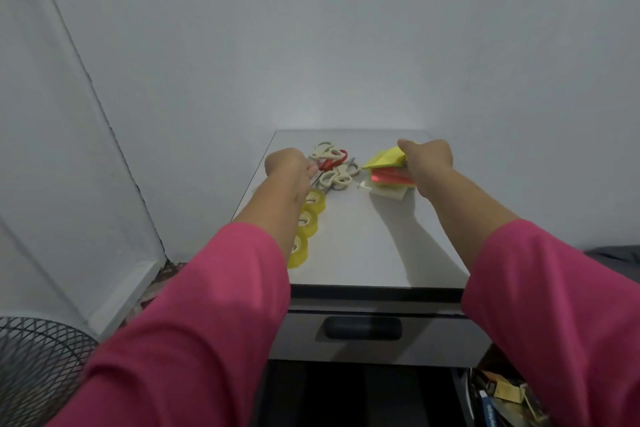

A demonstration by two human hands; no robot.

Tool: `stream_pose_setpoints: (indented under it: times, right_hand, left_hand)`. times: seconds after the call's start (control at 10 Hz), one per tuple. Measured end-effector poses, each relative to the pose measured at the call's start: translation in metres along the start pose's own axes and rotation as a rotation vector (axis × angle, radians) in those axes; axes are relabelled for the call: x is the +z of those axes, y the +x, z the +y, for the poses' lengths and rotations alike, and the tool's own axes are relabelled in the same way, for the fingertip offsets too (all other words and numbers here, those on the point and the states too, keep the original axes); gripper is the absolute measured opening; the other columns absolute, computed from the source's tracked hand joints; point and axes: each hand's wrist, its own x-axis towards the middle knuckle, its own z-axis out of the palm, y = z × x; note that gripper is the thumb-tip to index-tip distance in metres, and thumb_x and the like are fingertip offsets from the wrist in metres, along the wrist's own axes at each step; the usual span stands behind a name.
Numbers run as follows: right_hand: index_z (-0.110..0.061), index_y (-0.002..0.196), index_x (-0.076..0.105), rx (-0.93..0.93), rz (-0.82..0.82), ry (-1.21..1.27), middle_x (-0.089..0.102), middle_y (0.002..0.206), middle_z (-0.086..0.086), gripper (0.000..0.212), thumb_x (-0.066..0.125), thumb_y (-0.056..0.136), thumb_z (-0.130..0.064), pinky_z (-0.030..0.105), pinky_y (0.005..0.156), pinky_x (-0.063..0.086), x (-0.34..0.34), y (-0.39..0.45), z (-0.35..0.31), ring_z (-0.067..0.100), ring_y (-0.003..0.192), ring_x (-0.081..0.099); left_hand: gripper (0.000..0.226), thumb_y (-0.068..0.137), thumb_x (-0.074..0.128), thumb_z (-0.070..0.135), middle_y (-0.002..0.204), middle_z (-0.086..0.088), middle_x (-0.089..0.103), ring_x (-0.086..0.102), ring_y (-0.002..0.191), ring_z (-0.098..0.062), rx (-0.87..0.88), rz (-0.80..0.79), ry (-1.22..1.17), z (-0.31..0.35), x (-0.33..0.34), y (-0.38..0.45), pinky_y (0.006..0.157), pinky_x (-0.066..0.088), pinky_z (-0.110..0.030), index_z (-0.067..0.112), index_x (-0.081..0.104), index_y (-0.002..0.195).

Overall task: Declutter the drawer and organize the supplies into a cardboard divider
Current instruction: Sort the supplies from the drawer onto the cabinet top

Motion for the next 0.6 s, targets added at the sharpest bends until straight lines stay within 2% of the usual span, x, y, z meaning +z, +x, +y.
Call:
stream_pose_setpoints:
  times: [0.1,0.2,0.3,0.4,0.5,0.6]
  right_hand:
    - [-0.007,0.081,0.046,-0.105,-0.006,-0.131,0.038,0.068,0.002,0.027,0.059,0.092,-0.028,0.029,0.054,0.033,-0.004,-0.003,0.0,0.023,0.075,0.047]
    - [-0.002,0.083,0.055,-0.226,-0.017,-0.299,0.041,0.072,0.009,0.026,0.056,0.092,-0.026,0.032,0.059,0.035,-0.009,-0.007,0.001,0.024,0.075,0.047]
    - [0.004,0.114,0.057,-0.282,-0.008,-0.447,0.059,0.112,0.019,0.036,0.054,0.093,-0.026,0.039,0.085,0.045,-0.015,-0.013,0.003,0.035,0.106,0.055]
    - [0.003,0.127,0.05,-0.286,-0.018,-0.5,0.052,0.132,0.017,0.041,0.054,0.093,-0.02,0.04,0.098,0.041,-0.018,-0.018,0.007,0.033,0.121,0.049]
    - [-0.005,0.13,0.051,-0.302,-0.02,-0.543,0.053,0.131,0.012,0.041,0.055,0.091,-0.018,0.033,0.088,0.041,-0.02,-0.02,0.013,0.03,0.12,0.05]
    - [-0.013,0.132,0.051,-0.336,-0.027,-0.573,0.055,0.129,0.009,0.043,0.055,0.089,-0.018,0.028,0.077,0.035,-0.021,-0.024,0.02,0.027,0.116,0.052]
  left_hand:
    - [0.049,0.1,0.036,0.02,0.138,-0.002,0.042,0.047,0.118,-0.017,0.305,0.15,1.159,-0.01,-0.004,-0.003,0.09,0.043,-0.021,0.019,0.024,0.148]
    - [0.034,0.099,0.039,0.018,0.112,0.0,0.052,0.052,0.093,-0.02,0.476,0.11,1.4,-0.017,-0.004,0.009,0.065,0.042,-0.019,0.022,0.04,0.132]
    - [0.025,0.094,0.045,0.004,0.068,-0.001,0.044,0.054,0.078,-0.025,0.347,0.129,0.696,-0.006,-0.001,0.007,0.073,0.054,-0.03,0.014,0.046,0.071]
    - [0.034,0.09,0.048,-0.003,0.069,-0.006,0.046,0.05,0.076,-0.026,0.439,0.15,1.08,-0.008,-0.006,-0.002,0.068,0.043,-0.03,0.011,0.038,0.061]
    - [0.03,0.09,0.049,-0.002,0.082,-0.009,0.053,0.051,0.076,-0.026,0.5,0.134,1.278,-0.012,-0.007,0.0,0.067,0.04,-0.029,0.01,0.042,0.062]
    - [0.02,0.087,0.049,-0.003,0.088,-0.012,0.059,0.052,0.075,-0.025,0.504,0.123,1.401,-0.016,-0.008,0.001,0.066,0.041,-0.029,0.006,0.054,0.07]
